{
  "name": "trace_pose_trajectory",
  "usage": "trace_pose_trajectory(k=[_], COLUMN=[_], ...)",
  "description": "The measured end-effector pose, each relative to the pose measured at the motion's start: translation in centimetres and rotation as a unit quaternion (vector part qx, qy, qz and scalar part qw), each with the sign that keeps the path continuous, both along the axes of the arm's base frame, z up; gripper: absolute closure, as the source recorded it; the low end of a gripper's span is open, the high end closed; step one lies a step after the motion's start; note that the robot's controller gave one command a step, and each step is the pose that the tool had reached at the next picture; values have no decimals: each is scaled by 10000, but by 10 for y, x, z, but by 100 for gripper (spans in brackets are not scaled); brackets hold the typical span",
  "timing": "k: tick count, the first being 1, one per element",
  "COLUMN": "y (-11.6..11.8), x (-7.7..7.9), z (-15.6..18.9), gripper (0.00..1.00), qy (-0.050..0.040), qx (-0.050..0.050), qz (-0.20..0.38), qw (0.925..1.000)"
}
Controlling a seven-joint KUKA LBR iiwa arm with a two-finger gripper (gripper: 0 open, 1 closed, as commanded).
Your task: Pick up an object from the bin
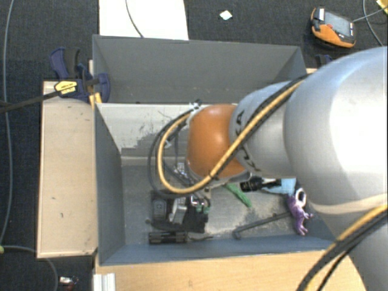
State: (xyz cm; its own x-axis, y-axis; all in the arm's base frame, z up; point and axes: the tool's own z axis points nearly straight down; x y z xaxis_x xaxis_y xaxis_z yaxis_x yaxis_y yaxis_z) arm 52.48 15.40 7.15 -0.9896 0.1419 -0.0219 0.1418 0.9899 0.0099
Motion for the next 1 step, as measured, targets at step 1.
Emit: trace_pose_trajectory(k=[1], y=[2], x=[16], z=[5], gripper=[100], qy=[46], qx=[3], qz=[-62], qw=[10000])
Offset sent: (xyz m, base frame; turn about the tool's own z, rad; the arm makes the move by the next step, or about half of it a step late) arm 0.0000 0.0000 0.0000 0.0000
